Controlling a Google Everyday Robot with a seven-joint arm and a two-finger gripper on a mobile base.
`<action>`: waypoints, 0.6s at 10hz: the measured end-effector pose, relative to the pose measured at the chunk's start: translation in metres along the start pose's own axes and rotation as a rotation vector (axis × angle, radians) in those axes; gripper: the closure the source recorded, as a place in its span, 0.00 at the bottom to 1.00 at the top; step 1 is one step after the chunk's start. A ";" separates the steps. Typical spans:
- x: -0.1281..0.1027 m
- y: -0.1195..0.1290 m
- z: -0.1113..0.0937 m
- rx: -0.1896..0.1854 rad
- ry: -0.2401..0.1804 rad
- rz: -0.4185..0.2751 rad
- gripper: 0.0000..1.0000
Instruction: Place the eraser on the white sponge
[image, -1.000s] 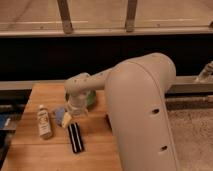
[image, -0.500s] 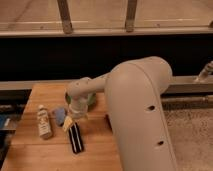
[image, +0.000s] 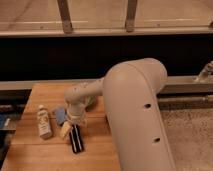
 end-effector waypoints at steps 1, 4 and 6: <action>0.002 0.001 0.005 -0.016 0.008 -0.001 0.20; 0.001 0.007 0.011 -0.040 0.019 -0.008 0.20; 0.001 0.004 0.008 -0.035 0.018 -0.006 0.24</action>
